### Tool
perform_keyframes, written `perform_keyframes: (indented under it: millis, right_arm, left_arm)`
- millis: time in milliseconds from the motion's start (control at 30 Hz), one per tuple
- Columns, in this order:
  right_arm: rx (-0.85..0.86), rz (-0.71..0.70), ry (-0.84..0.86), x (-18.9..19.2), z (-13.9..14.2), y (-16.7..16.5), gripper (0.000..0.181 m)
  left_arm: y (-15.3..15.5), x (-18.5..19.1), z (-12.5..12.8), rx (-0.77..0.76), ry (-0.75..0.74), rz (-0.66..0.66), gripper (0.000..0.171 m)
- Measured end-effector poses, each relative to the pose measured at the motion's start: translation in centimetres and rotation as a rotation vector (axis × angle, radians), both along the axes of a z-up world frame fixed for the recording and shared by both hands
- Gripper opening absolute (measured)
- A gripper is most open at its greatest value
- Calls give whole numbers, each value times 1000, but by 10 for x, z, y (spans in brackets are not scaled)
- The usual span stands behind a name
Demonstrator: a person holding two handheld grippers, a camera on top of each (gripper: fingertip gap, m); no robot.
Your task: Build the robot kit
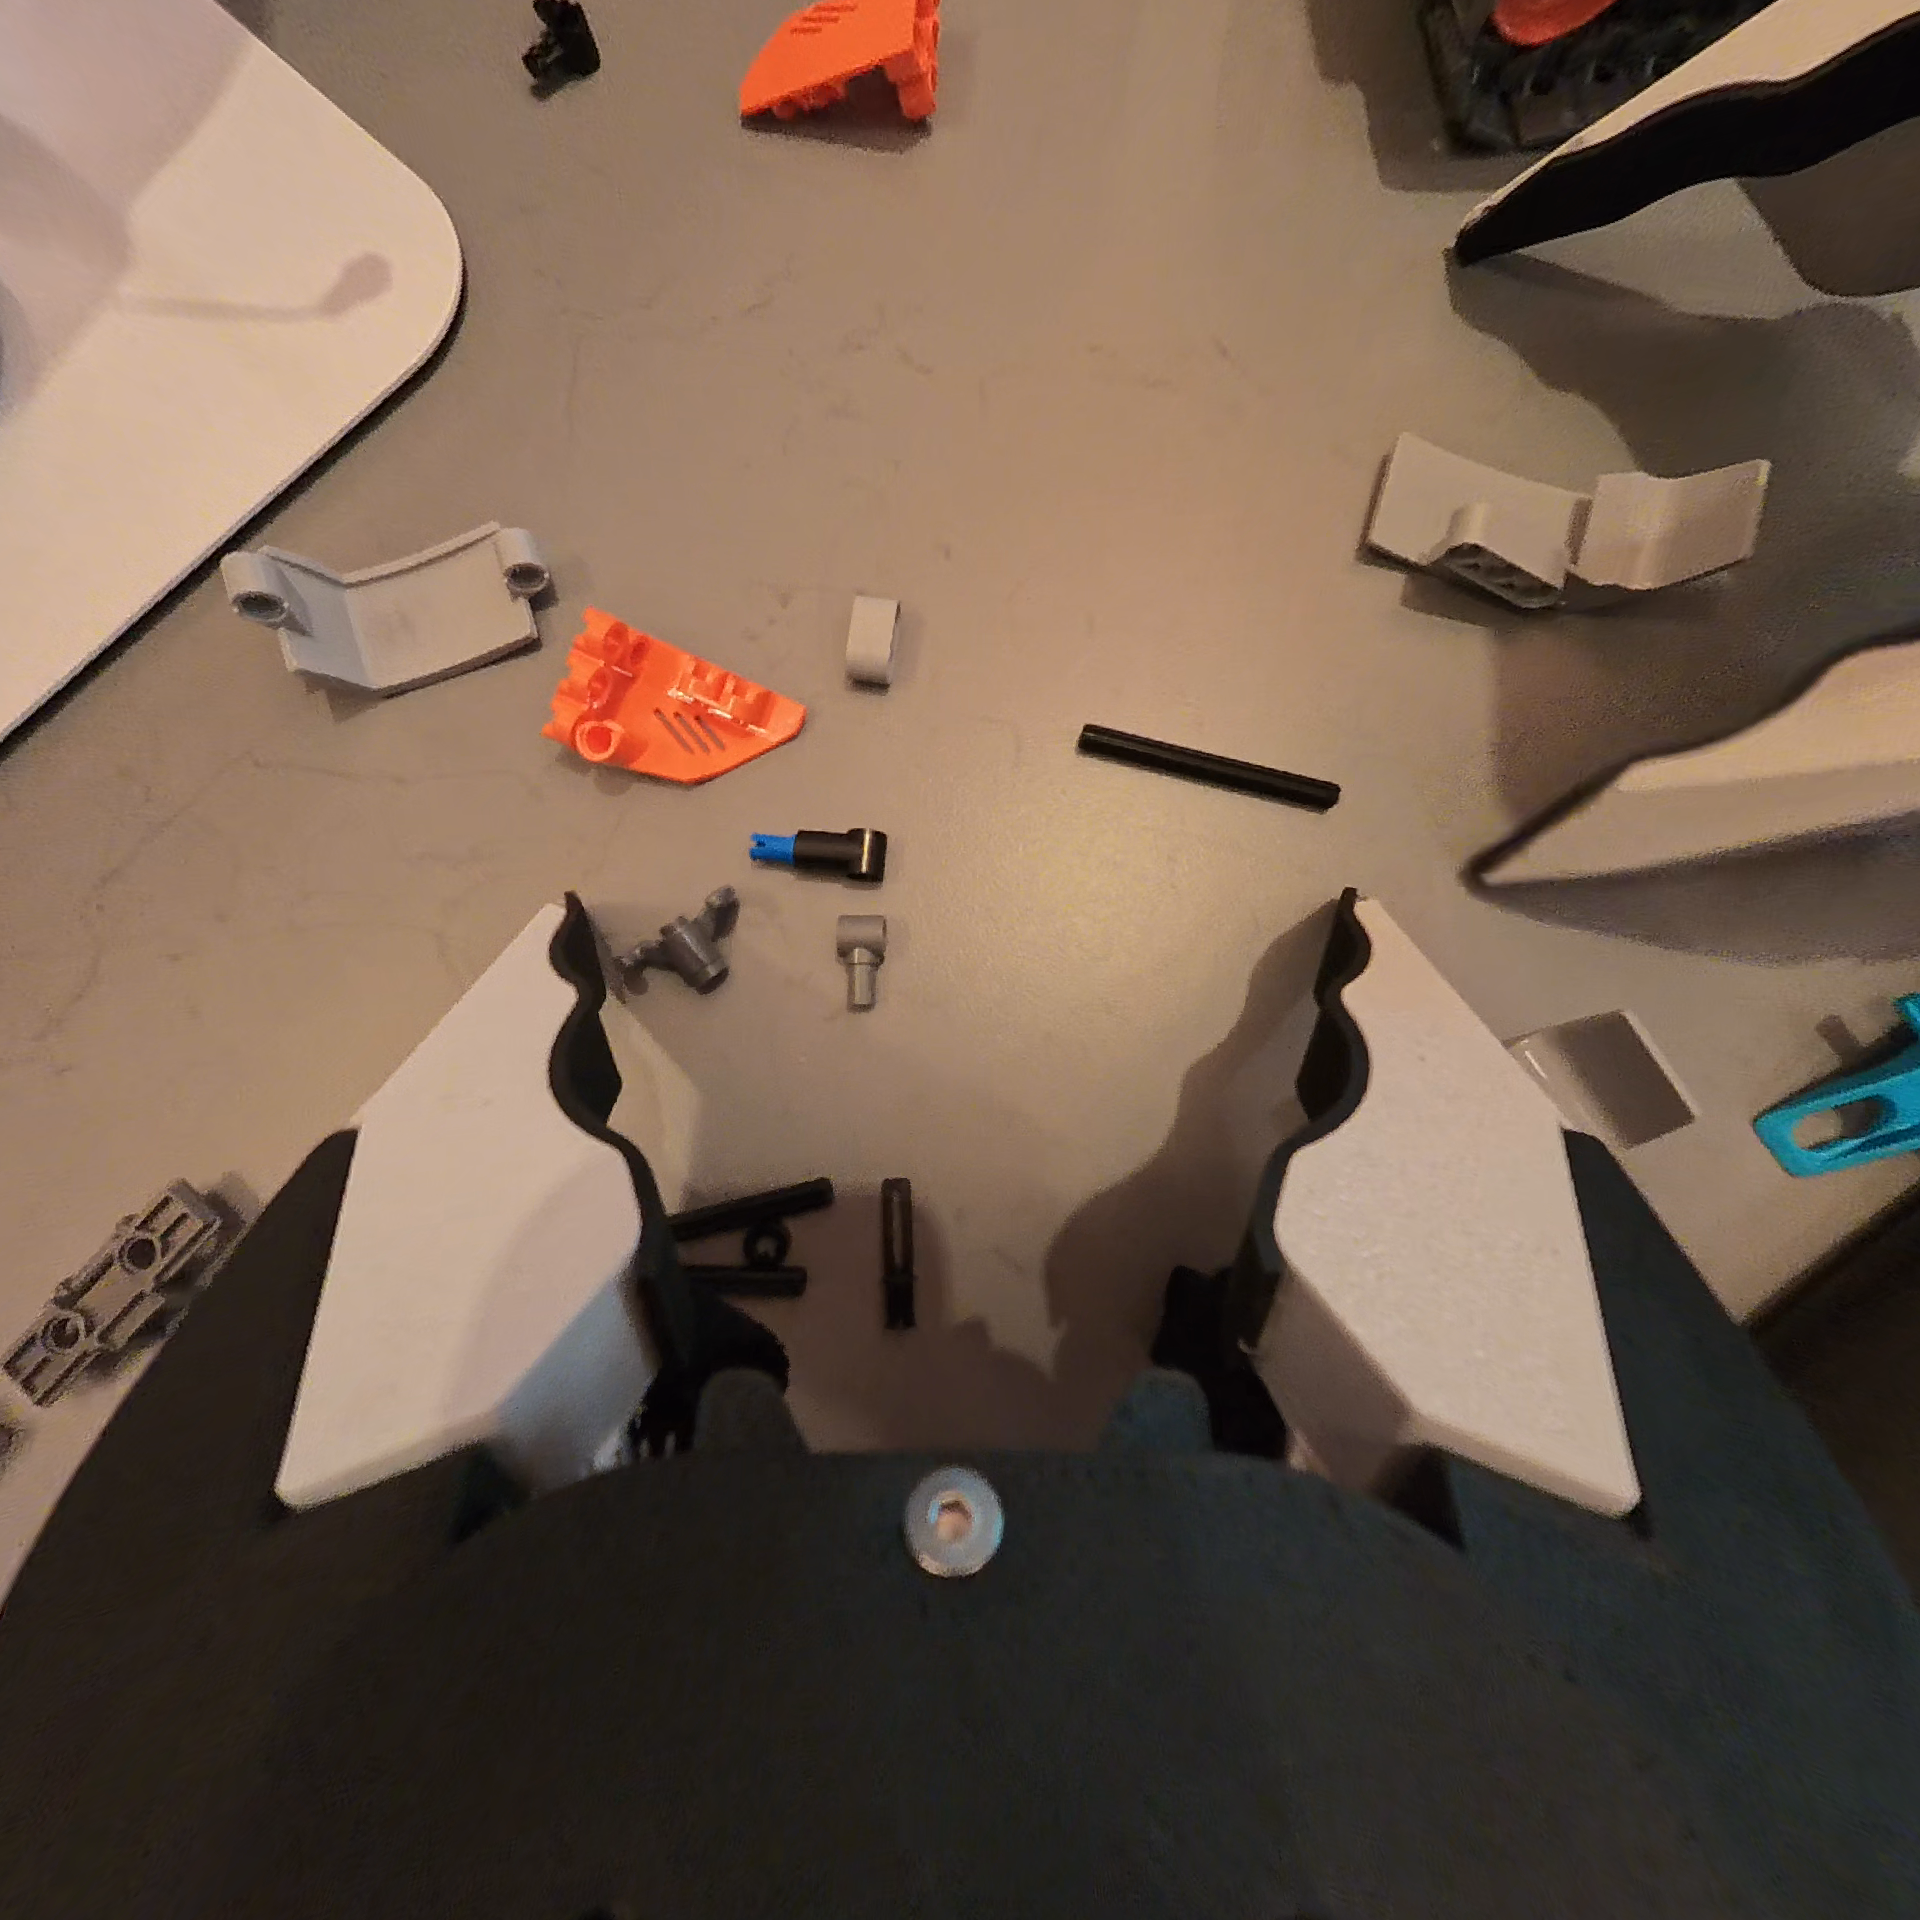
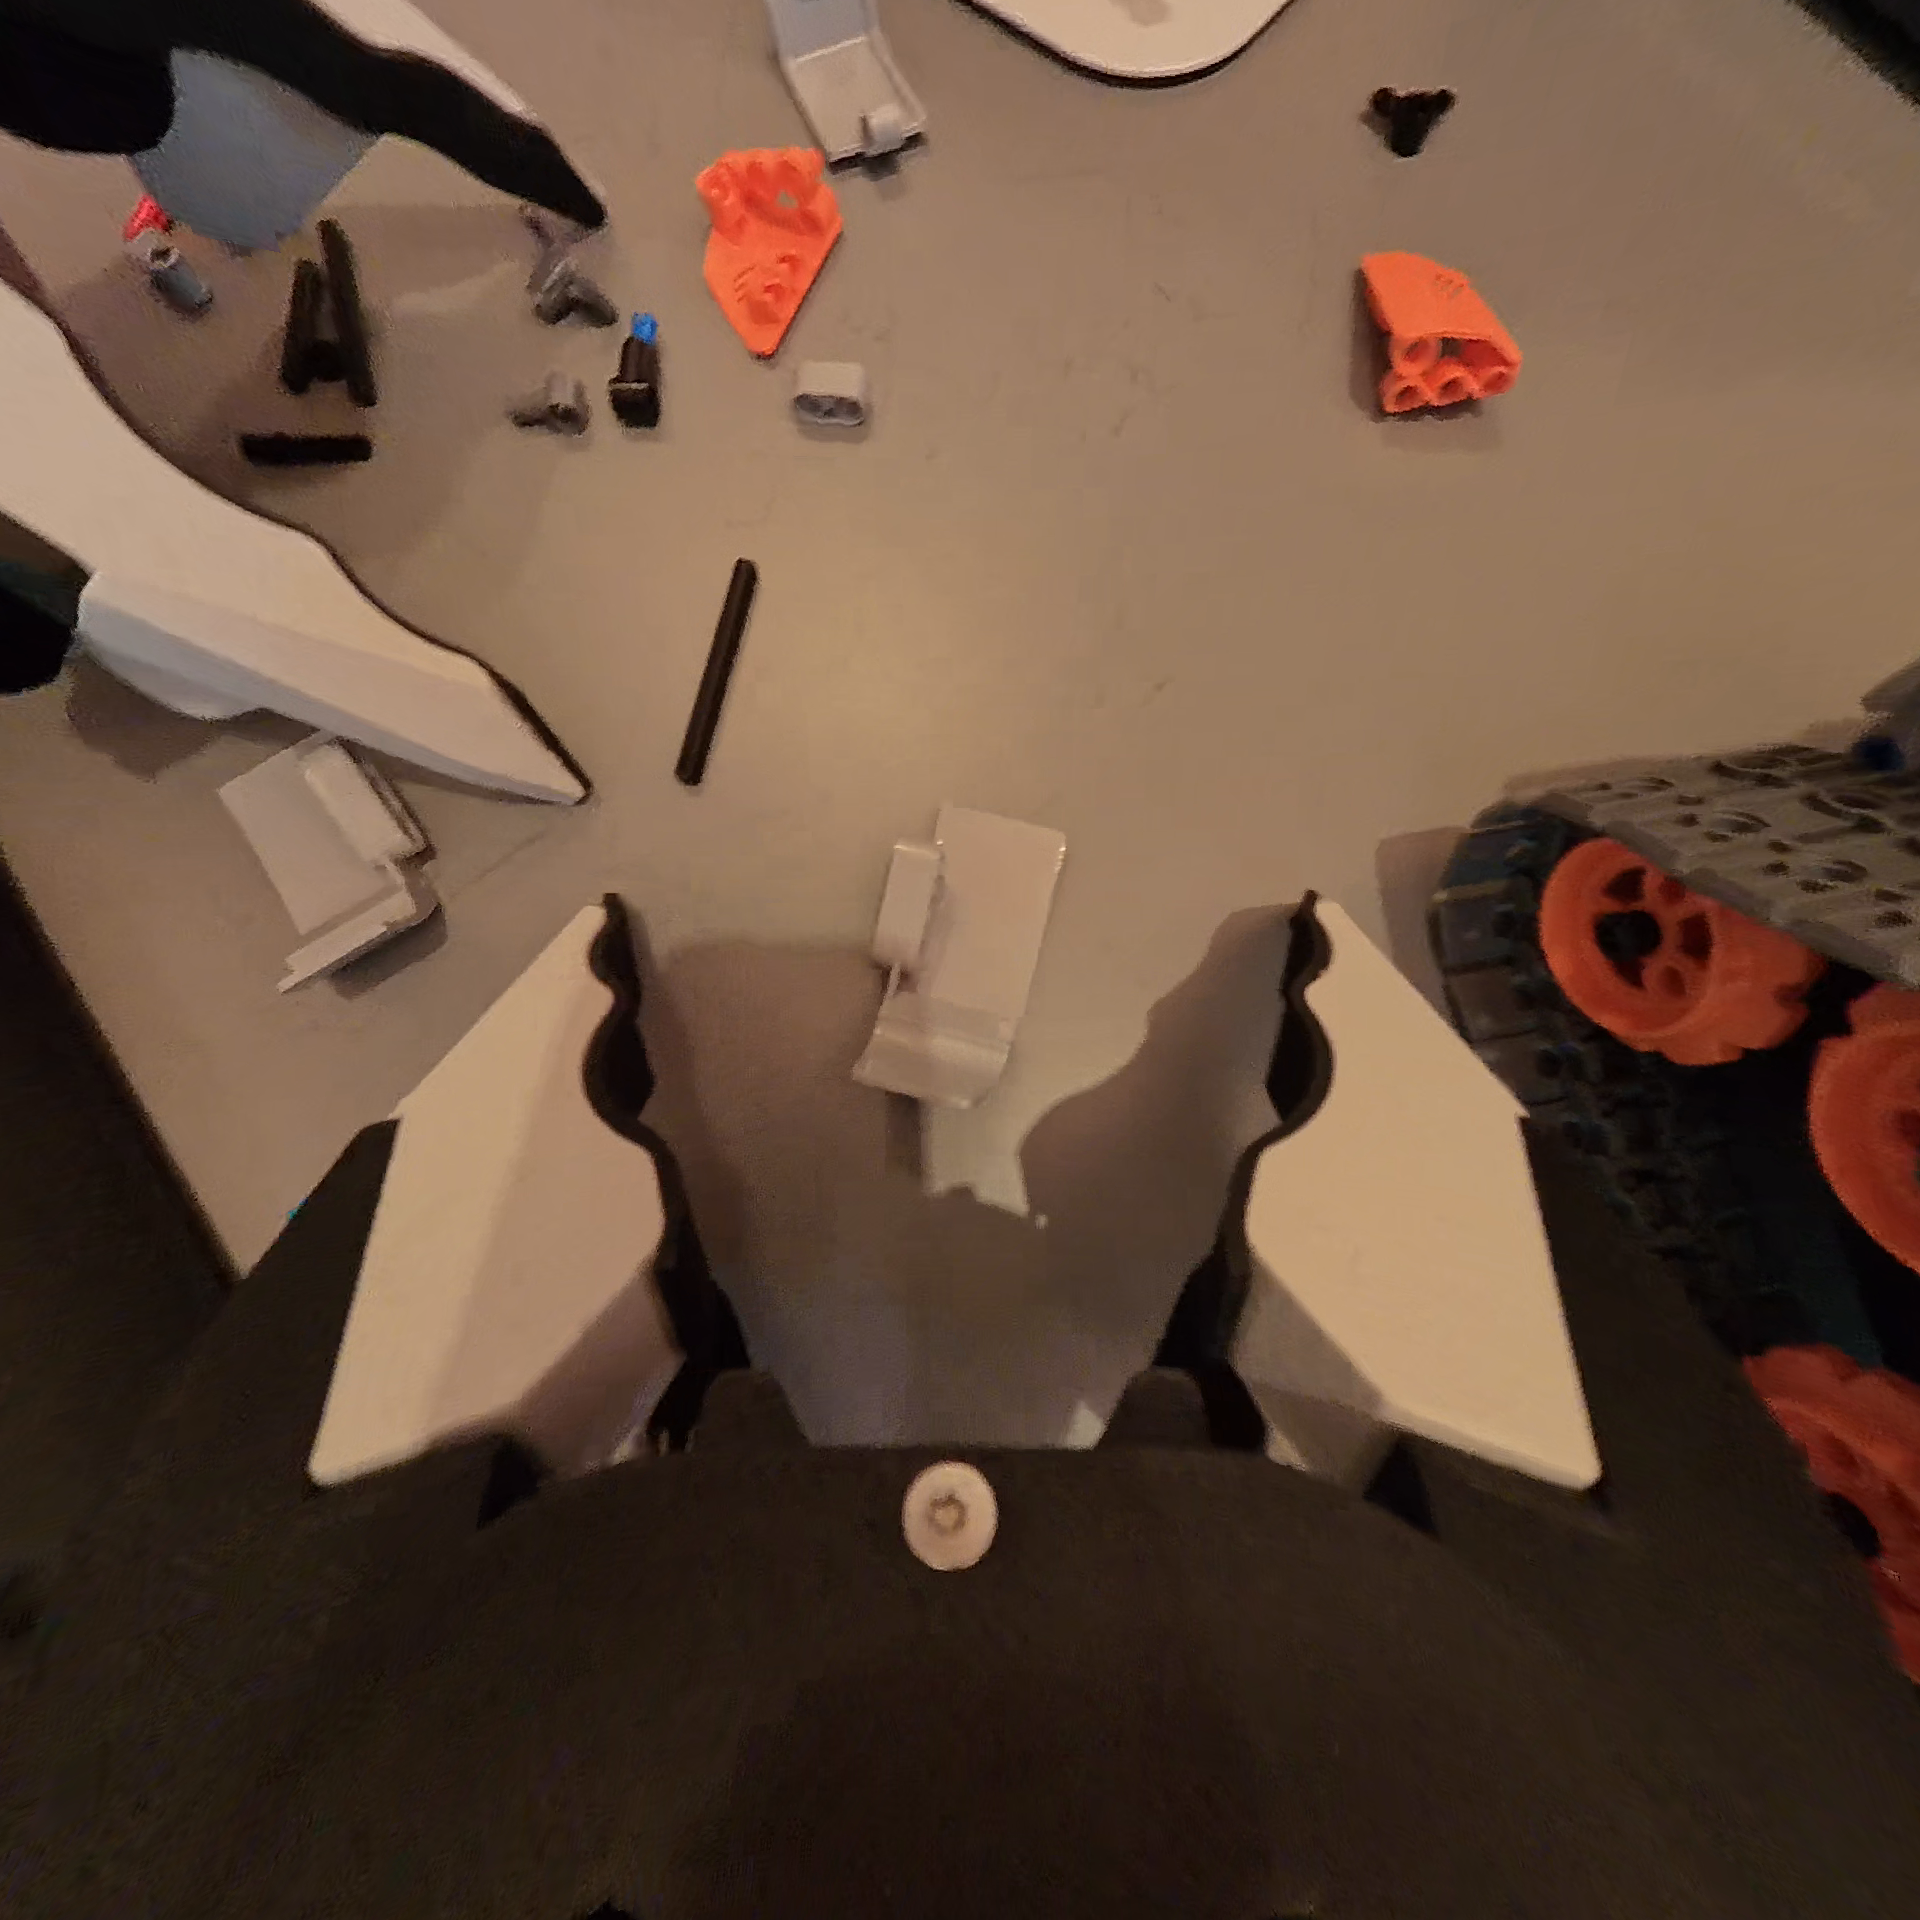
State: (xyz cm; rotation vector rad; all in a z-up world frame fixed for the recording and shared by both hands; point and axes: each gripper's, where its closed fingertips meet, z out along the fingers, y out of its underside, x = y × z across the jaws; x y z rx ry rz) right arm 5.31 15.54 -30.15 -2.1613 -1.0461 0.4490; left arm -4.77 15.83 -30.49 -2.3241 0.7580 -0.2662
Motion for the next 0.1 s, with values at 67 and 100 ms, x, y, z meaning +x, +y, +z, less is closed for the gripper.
perform_keyframes:
  millis: [67,100]
  right_arm:
    - [-5,39,-10,-3,-2,-5,134]
    - [-7,46,-12,-4,-2,-6,137]
  left_arm:
    - [2,-2,0,5,10,11,138]
    - [5,-4,-1,9,12,18,145]
